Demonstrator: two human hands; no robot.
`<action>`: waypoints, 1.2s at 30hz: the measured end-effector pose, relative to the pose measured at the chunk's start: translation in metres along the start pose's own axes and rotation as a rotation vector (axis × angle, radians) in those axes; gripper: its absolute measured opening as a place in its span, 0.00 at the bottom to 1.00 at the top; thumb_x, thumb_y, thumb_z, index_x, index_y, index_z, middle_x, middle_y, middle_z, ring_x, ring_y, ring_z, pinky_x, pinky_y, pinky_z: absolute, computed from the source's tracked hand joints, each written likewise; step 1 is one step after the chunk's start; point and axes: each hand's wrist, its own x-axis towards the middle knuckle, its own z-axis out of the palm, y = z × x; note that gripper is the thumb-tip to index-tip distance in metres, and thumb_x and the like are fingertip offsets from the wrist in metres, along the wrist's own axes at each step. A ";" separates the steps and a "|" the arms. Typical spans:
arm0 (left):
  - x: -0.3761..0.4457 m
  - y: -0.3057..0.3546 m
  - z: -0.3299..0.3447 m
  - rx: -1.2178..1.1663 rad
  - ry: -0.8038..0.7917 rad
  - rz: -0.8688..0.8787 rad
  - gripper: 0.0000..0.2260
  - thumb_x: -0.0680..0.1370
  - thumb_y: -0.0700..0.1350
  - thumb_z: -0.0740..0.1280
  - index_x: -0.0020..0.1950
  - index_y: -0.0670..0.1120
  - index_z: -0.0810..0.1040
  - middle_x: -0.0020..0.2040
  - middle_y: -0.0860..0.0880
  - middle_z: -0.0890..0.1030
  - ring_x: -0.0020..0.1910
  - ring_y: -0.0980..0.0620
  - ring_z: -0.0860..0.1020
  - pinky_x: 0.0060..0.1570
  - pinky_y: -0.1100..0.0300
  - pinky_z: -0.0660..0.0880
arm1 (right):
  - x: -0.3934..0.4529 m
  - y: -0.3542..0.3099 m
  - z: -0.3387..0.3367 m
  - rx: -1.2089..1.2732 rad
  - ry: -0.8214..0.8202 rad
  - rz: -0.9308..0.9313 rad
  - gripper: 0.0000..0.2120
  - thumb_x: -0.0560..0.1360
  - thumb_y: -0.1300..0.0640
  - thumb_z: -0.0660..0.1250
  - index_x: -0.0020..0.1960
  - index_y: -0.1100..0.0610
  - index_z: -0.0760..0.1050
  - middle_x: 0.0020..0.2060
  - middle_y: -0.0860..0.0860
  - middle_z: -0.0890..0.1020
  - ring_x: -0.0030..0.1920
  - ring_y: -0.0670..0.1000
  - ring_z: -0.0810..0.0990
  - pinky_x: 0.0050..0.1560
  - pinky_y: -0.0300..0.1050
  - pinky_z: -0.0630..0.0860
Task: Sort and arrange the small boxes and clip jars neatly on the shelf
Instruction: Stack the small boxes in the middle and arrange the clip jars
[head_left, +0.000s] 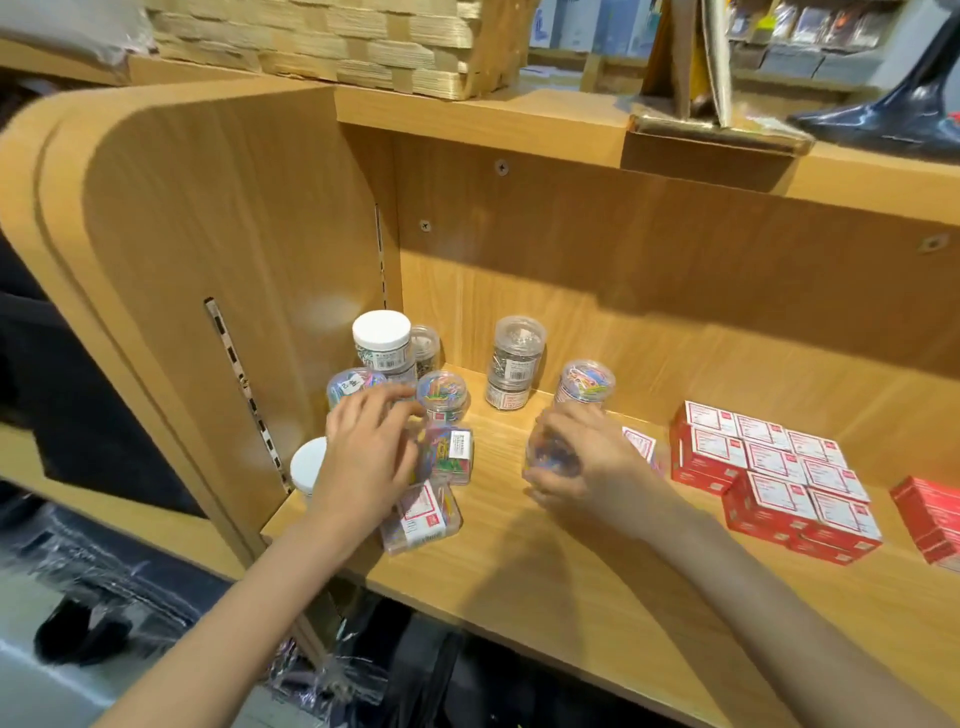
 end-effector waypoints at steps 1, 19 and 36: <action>-0.005 -0.004 -0.005 0.019 -0.001 -0.020 0.13 0.71 0.46 0.56 0.49 0.44 0.77 0.54 0.45 0.77 0.54 0.48 0.67 0.53 0.55 0.60 | 0.004 -0.011 0.016 0.070 -0.089 -0.073 0.12 0.68 0.52 0.69 0.48 0.57 0.75 0.48 0.49 0.76 0.49 0.47 0.70 0.50 0.36 0.62; -0.002 0.009 0.007 -0.040 -0.064 0.018 0.14 0.72 0.47 0.55 0.47 0.44 0.78 0.49 0.48 0.77 0.49 0.50 0.68 0.48 0.58 0.60 | -0.026 0.006 0.009 0.159 -0.016 -0.008 0.14 0.64 0.59 0.74 0.45 0.56 0.72 0.36 0.35 0.72 0.39 0.37 0.71 0.37 0.29 0.64; 0.003 0.058 0.042 -0.059 -0.236 0.103 0.16 0.73 0.48 0.54 0.53 0.46 0.77 0.52 0.49 0.77 0.52 0.50 0.68 0.49 0.50 0.71 | -0.047 0.070 -0.019 -0.517 0.132 0.229 0.33 0.56 0.48 0.79 0.54 0.56 0.68 0.62 0.56 0.70 0.61 0.59 0.67 0.60 0.55 0.65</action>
